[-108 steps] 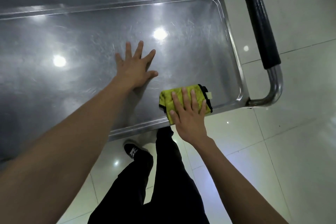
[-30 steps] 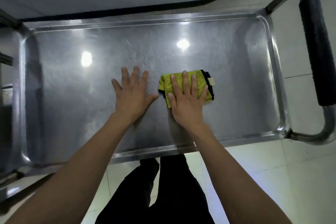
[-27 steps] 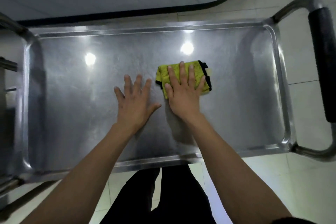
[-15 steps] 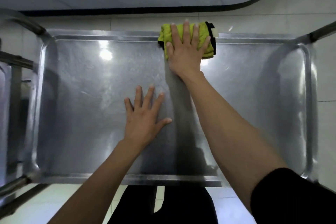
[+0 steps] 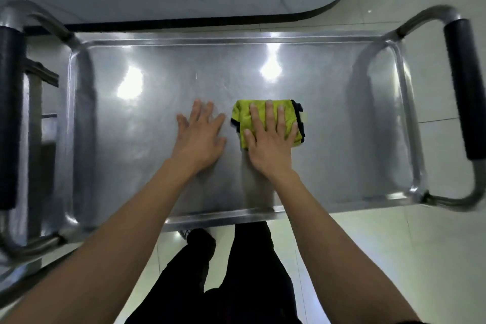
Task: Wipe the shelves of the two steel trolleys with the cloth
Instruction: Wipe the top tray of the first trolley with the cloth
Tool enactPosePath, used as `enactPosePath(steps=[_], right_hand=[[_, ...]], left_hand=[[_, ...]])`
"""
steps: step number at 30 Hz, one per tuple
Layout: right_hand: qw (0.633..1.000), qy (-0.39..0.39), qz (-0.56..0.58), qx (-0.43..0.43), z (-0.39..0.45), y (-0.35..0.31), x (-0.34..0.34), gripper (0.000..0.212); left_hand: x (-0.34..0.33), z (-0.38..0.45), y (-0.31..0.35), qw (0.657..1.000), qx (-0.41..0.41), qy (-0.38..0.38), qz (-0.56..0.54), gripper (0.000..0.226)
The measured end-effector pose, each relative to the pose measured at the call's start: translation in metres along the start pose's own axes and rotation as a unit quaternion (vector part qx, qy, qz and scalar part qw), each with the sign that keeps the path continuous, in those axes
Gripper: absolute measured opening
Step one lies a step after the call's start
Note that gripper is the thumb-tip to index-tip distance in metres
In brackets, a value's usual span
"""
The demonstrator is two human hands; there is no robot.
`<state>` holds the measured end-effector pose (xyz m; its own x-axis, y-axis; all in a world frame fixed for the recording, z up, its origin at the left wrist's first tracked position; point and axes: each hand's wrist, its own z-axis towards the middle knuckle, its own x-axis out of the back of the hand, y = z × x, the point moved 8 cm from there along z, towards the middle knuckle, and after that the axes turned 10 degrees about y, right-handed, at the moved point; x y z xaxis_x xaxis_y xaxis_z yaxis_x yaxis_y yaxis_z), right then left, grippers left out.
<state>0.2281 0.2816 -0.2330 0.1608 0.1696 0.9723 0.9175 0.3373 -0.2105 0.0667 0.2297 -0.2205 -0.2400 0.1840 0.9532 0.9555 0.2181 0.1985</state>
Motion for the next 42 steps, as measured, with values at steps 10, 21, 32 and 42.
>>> enactPosePath(steps=[10, 21, 32, 42], right_hand=[[0.999, 0.0, -0.04, -0.033, -0.171, -0.014, -0.017, 0.06], [0.999, -0.01, -0.048, -0.017, -0.169, -0.023, -0.027, 0.059], [1.0, -0.005, 0.007, 0.013, 0.005, -0.061, -0.023, 0.059], [0.999, 0.026, 0.008, 0.047, 0.168, -0.115, -0.013, 0.061]], left_hand=[[-0.011, -0.045, -0.056, 0.999, -0.016, -0.035, 0.026, 0.07], [-0.006, -0.051, -0.06, 0.999, 0.032, 0.007, 0.014, 0.089], [-0.009, -0.053, -0.072, 0.997, 0.054, 0.0, 0.051, 0.092], [-0.011, -0.05, -0.072, 0.996, 0.059, -0.008, 0.069, 0.092]])
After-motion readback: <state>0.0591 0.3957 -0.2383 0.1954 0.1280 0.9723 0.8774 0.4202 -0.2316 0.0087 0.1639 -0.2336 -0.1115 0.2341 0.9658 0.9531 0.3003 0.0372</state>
